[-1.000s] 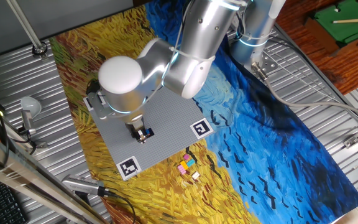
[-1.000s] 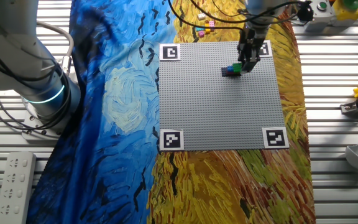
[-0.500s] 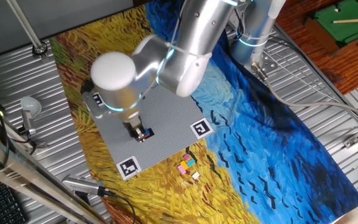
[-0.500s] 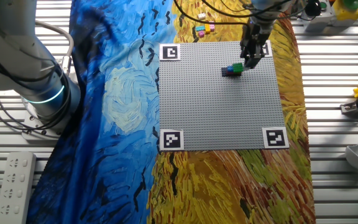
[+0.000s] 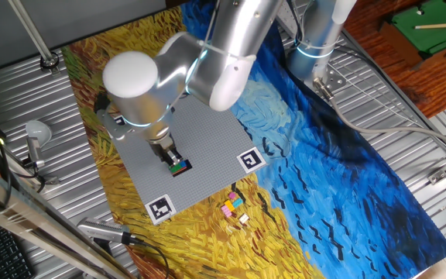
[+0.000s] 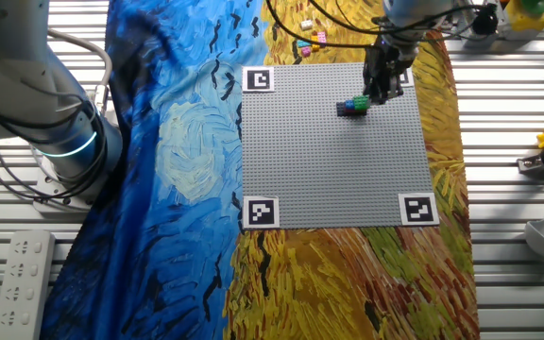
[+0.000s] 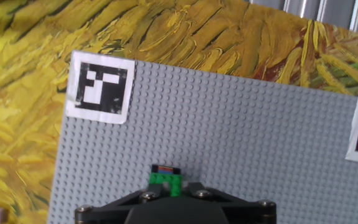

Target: Stack small Lego blocks one on top of the other

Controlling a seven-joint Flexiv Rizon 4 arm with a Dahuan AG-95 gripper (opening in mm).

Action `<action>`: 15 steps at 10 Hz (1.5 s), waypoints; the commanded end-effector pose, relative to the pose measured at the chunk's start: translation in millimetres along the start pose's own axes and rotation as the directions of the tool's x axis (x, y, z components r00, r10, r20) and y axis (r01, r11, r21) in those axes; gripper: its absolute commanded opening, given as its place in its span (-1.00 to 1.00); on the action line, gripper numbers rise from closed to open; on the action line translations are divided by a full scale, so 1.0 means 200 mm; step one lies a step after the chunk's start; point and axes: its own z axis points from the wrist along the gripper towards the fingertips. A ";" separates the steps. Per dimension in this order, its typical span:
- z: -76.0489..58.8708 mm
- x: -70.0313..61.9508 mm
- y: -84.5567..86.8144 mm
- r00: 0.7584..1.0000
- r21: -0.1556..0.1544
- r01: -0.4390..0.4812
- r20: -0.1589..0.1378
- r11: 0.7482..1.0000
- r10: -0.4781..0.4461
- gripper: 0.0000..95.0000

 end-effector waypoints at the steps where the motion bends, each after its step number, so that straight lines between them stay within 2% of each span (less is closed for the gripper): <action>1: 0.01 0.04 -0.05 1.000 0.003 0.026 0.008 1.000 -0.026 -1.00; 6: 0.06 0.09 -0.09 1.000 0.003 0.018 0.025 1.000 -0.018 -1.00; 15: 0.09 0.11 -0.09 0.999 0.001 0.013 0.035 1.000 -0.013 -1.00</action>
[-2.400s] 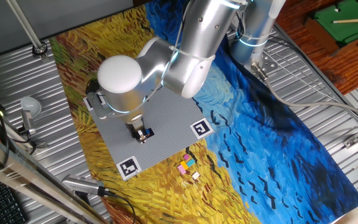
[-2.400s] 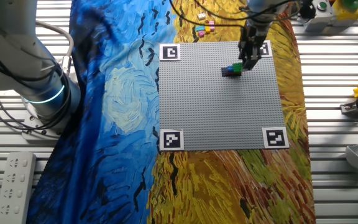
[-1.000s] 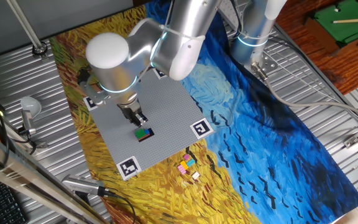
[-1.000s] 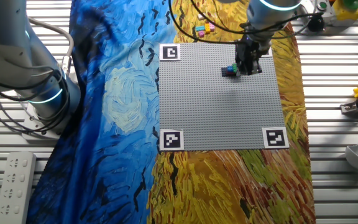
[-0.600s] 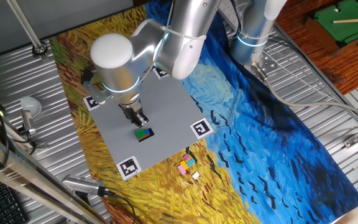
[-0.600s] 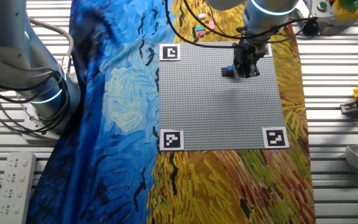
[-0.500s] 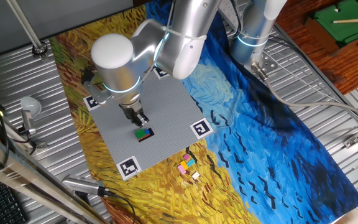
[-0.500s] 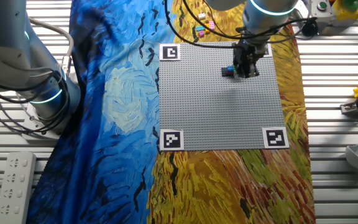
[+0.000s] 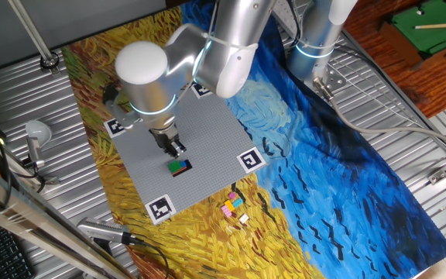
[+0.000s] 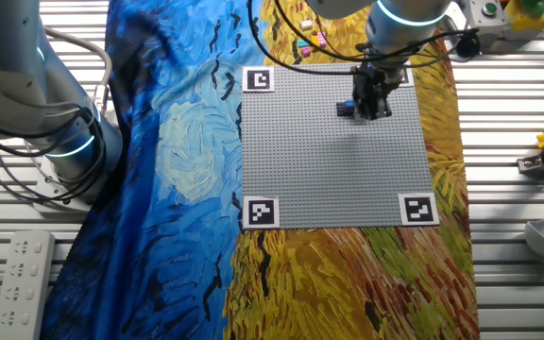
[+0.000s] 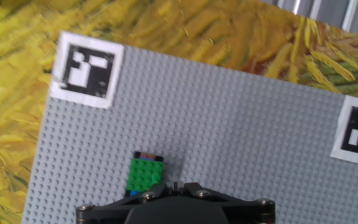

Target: Stack small Lego blocks one on top of the other

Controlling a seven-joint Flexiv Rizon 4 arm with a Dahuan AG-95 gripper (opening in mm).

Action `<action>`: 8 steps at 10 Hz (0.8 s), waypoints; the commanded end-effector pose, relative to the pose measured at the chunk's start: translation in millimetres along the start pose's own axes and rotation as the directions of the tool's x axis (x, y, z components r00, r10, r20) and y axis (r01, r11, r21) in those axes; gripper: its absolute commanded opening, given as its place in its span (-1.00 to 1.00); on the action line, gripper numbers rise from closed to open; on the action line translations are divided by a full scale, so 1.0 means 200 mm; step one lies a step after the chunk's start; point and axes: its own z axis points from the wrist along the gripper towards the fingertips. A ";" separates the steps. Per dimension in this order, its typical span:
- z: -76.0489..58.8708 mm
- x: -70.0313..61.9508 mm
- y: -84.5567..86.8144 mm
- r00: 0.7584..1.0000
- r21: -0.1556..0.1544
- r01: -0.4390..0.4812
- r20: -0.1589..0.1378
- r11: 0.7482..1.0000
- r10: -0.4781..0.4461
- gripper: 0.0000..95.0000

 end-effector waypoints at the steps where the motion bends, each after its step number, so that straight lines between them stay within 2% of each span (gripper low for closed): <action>1: 0.00 0.00 0.00 1.000 -0.001 -0.001 0.003 1.000 0.001 -1.00; 8: 0.02 0.00 0.03 1.000 0.000 -0.014 0.008 1.000 0.014 -1.00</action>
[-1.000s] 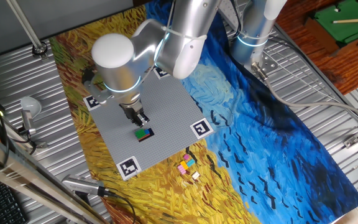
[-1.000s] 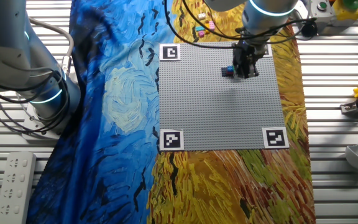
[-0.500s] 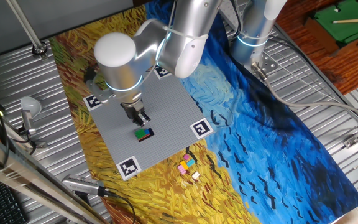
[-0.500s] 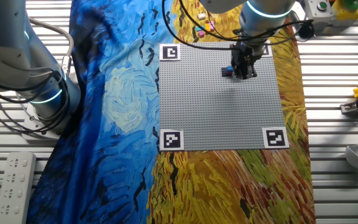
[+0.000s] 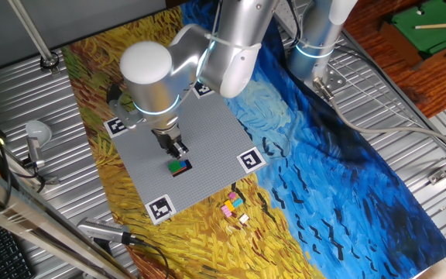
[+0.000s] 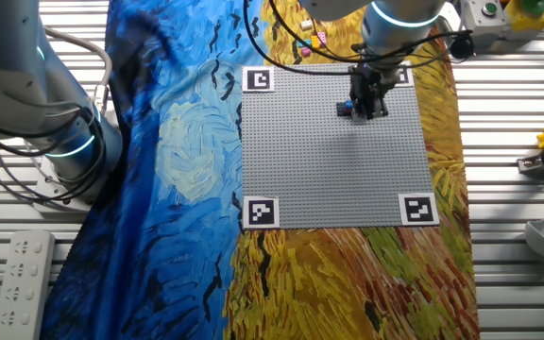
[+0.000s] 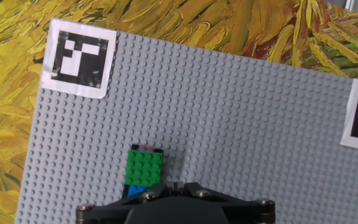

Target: Stack small Lego blocks one on top of the other

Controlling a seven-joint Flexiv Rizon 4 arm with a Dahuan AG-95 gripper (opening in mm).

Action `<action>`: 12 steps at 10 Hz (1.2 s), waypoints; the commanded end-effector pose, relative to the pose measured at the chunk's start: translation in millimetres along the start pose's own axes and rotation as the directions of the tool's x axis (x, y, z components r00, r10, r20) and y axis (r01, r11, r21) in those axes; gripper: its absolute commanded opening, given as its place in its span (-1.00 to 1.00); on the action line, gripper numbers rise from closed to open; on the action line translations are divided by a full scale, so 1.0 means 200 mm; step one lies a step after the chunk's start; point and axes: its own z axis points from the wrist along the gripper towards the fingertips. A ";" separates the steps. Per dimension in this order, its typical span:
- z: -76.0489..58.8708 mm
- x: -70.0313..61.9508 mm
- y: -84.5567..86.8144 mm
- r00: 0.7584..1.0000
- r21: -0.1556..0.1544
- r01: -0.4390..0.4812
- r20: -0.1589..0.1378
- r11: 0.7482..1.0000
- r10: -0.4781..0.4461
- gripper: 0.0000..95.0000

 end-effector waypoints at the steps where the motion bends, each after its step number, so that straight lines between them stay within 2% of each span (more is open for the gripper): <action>1: 0.00 0.00 0.00 1.000 0.000 -0.001 0.002 1.000 0.001 -1.00; 12: 0.02 -0.02 0.03 1.000 0.000 -0.009 0.003 1.000 0.009 -1.00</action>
